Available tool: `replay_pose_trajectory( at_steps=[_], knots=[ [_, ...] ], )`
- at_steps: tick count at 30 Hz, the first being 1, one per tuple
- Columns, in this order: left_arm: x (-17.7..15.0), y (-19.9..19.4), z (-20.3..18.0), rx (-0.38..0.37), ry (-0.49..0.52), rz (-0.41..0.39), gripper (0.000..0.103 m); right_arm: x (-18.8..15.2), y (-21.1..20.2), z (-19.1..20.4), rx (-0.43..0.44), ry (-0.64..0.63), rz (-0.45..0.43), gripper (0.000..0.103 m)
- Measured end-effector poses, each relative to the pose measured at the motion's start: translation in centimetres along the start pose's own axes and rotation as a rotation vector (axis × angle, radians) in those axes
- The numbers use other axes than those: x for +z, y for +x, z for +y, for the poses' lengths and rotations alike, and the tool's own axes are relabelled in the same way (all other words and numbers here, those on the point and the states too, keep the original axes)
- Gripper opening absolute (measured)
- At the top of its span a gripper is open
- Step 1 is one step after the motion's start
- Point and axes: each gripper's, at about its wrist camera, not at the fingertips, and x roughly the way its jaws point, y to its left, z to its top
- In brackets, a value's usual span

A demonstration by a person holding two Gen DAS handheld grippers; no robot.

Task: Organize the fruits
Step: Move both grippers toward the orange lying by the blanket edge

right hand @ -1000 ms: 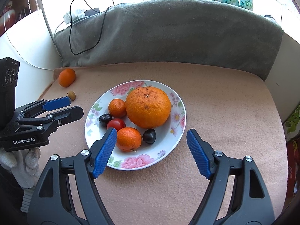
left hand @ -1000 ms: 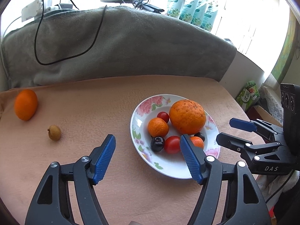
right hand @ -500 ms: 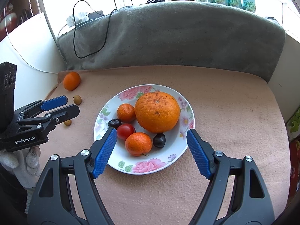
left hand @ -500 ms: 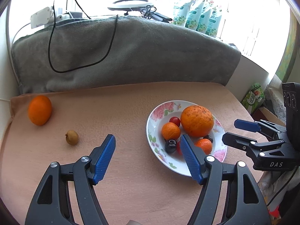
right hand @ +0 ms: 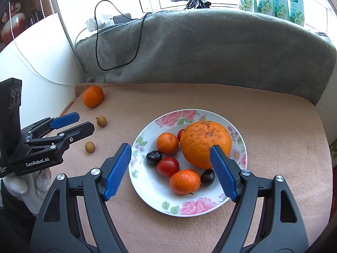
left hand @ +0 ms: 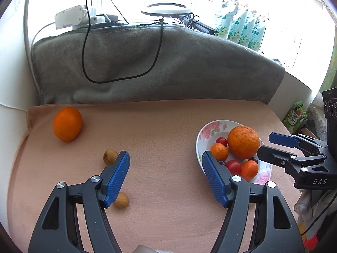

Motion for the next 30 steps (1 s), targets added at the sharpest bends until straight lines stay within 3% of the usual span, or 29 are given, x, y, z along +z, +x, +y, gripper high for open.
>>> replay_pose_trajectory(
  at_steps=[19,30],
  knots=[
    [-0.1,0.2,11.1,0.071,-0.169,-0.007,0.071,5.4,6.8,6.6,0.152,0.005,0.041,0.080],
    [-0.3,1.0,16.2,0.064,-0.264,-0.038,0.071,8.4,11.5,11.6,0.263,0.013,0.105,0.080]
  ],
)
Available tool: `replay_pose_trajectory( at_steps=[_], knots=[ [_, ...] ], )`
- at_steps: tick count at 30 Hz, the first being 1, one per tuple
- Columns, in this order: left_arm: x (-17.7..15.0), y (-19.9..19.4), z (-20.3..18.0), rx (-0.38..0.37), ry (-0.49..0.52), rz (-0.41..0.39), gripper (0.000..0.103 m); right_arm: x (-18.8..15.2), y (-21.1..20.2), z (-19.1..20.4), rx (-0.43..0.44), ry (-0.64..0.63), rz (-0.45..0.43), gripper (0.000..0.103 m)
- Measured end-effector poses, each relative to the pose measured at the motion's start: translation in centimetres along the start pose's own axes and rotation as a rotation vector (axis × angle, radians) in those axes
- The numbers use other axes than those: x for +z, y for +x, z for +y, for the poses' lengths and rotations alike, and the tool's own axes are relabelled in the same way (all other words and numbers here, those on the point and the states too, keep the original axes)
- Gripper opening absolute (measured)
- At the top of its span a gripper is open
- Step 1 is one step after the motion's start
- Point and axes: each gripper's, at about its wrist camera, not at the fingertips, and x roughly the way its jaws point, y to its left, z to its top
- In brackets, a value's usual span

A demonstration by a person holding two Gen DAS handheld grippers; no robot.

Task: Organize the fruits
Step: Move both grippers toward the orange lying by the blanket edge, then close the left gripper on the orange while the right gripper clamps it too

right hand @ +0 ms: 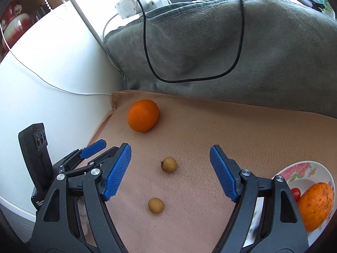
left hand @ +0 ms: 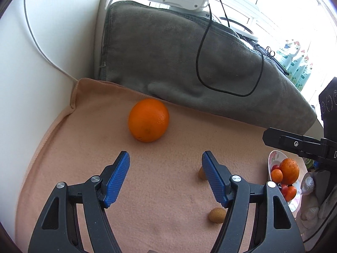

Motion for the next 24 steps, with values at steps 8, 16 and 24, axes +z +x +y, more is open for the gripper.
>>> replay_pose_trajectory(
  at_steps=[8,16,24],
  knots=[
    [1.1,1.8,1.8,-0.022,-0.021,0.002,0.071,1.9,4.7,0.5,0.094,0.122,0.044,0.080],
    [1.6,4.7,3.0,-0.045,-0.056,0.023,0.071,3.4,9.1,0.7,0.168,0.221,0.092,0.080],
    [2.5,6.4,3.2,-0.054,-0.029,0.028,0.071,4.4,12.8,1.3,0.150,0.251,0.114,0.080]
  ],
)
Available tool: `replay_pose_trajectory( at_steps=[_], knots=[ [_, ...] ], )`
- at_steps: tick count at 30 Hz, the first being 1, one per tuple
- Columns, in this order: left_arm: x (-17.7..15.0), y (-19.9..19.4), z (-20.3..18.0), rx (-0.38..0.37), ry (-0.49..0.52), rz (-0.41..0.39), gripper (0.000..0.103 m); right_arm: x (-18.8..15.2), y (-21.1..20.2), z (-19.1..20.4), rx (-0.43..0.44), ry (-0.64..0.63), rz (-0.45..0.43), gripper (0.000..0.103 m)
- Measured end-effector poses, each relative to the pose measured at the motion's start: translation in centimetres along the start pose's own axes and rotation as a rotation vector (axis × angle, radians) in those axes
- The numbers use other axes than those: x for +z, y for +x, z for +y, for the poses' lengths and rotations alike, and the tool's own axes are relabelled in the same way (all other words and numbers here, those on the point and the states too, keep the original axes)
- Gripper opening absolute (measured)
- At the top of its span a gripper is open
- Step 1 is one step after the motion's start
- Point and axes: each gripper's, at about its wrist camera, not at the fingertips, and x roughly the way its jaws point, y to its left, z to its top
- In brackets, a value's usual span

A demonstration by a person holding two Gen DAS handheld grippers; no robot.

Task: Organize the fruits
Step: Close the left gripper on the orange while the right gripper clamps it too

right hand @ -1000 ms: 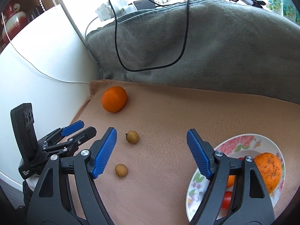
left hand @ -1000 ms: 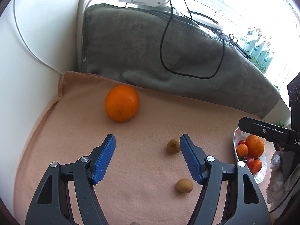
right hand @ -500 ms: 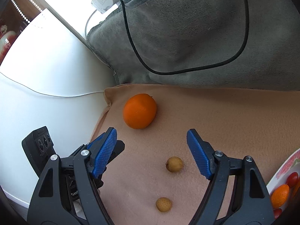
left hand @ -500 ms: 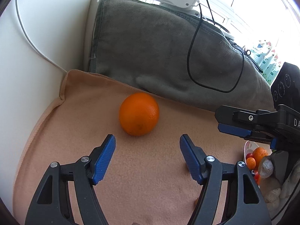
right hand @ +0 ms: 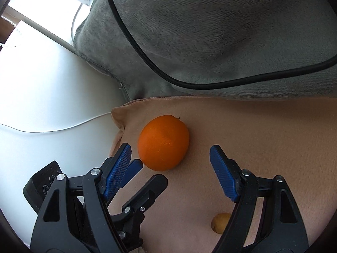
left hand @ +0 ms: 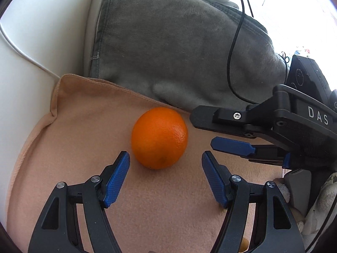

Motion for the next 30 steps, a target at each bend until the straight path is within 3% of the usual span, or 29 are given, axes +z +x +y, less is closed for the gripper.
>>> replay_pose_trajectory(
  at_steps=[13,16,30],
  knots=[
    [0.7,2.2,0.7,-0.015,-0.030,0.016,0.071,0.9,2.8,0.7,0.008,0.005,-0.007,0.079],
    [0.8,2.4,0.6,-0.023,-0.032,0.019,0.065,1.0,3.4,0.9,0.011,0.006,0.004,0.072],
    [-0.9,2.2,2.8,-0.041,-0.034,-0.003,0.060,0.7,4.2,1.4,-0.002,-0.025,0.014,0.066]
  ],
)
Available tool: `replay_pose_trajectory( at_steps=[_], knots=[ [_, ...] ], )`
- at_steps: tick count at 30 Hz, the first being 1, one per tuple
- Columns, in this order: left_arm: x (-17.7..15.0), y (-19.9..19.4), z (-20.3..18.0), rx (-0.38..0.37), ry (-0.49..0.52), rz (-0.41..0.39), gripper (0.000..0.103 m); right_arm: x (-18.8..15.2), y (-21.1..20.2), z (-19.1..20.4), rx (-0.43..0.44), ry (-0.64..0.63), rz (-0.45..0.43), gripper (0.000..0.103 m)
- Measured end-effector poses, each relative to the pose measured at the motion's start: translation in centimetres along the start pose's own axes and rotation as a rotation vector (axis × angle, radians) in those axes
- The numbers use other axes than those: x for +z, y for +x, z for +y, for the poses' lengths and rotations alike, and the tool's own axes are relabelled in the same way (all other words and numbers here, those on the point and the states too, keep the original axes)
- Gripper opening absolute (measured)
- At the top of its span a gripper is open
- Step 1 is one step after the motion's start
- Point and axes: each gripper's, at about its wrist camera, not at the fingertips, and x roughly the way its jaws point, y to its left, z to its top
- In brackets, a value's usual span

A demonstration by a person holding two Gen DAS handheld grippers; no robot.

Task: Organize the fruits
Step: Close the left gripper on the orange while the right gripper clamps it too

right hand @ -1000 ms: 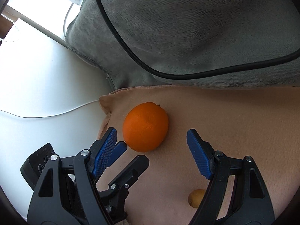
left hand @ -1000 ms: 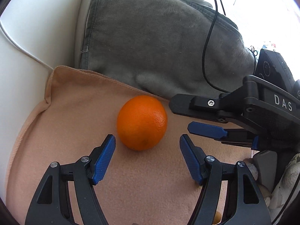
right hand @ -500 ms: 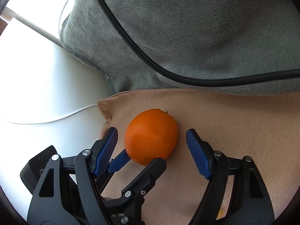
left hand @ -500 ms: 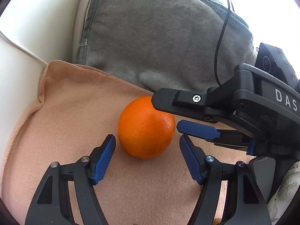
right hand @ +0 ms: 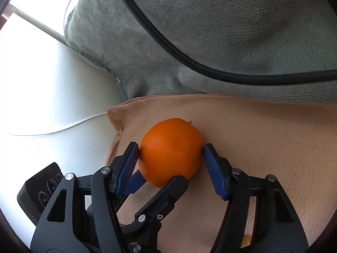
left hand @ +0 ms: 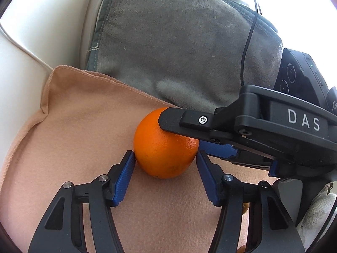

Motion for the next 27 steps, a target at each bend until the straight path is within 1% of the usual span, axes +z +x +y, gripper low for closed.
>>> replay_pose_trajectory(
  at_steps=[7,13,18,23,27],
  knots=[
    [-1.2,-1.3,-1.7,0.023,0.024,-0.006,0.060,-0.6,-1.1,0.4,0.000,-0.023,0.000,0.066],
    [-2.4,-3.2,-3.3,0.036,0.041,-0.025,0.060,-1.6,-3.1,0.7,0.009,-0.033,-0.007,0.066],
    [-3.6,-5.3,-5.2,0.037,0.065,-0.042,0.060,-2.9,-5.4,1.7,-0.009,-0.070,-0.035,0.066],
    [-4.5,-7.3,-6.4,0.028,0.072,-0.065,0.060,-4.2,-8.1,1.9,0.002,-0.067,-0.061,0.066],
    [-5.5,-8.7,-8.4,0.016,0.085,-0.080,0.060,-5.7,-10.6,2.1,-0.003,-0.075,-0.084,0.066]
  ],
)
